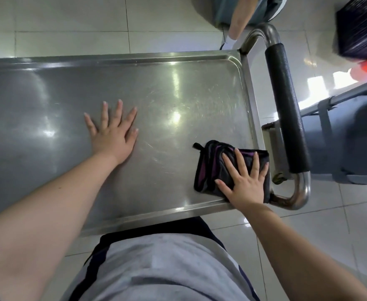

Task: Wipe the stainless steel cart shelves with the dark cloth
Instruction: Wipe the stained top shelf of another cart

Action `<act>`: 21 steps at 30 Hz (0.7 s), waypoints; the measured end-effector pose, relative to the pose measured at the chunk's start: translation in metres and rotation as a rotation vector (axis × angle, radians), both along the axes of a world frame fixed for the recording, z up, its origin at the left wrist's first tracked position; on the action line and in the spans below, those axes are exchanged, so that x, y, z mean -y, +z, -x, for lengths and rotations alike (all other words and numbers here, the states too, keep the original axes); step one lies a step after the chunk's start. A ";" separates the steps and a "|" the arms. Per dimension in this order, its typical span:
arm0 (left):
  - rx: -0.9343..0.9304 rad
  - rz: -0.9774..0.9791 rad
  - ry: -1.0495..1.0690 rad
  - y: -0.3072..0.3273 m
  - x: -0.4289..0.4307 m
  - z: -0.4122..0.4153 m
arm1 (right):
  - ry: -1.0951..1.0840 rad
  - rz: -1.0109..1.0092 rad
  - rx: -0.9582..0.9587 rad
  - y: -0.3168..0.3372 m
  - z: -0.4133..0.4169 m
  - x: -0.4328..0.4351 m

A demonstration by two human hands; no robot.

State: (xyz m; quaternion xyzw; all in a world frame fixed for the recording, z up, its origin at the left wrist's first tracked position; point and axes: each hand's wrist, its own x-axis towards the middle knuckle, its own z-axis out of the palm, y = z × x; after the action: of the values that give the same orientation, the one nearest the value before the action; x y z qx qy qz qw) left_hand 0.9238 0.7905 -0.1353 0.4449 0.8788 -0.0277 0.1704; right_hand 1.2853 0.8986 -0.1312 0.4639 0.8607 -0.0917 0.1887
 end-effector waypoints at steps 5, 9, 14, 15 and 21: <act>-0.047 0.043 -0.007 -0.007 0.025 0.020 | 0.049 0.004 0.028 0.001 0.004 0.005; -0.038 0.033 -0.004 -0.010 0.024 0.021 | 0.254 0.047 -0.034 0.006 0.035 0.033; -0.022 0.020 -0.009 -0.011 0.026 0.022 | 0.419 0.087 -0.085 0.000 0.112 0.094; -0.021 0.013 -0.010 -0.011 0.027 0.023 | 0.411 0.072 -0.080 0.000 0.123 0.093; -0.015 -0.025 -0.004 -0.016 0.027 0.025 | 0.201 0.002 -0.012 0.005 0.203 -0.011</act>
State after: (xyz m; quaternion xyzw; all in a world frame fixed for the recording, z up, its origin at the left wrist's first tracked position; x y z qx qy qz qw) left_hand 0.8991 0.7635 -0.1513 0.4485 0.8794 -0.0204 0.1584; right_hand 1.0825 0.9093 -0.1264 0.3745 0.9039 -0.0759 0.1920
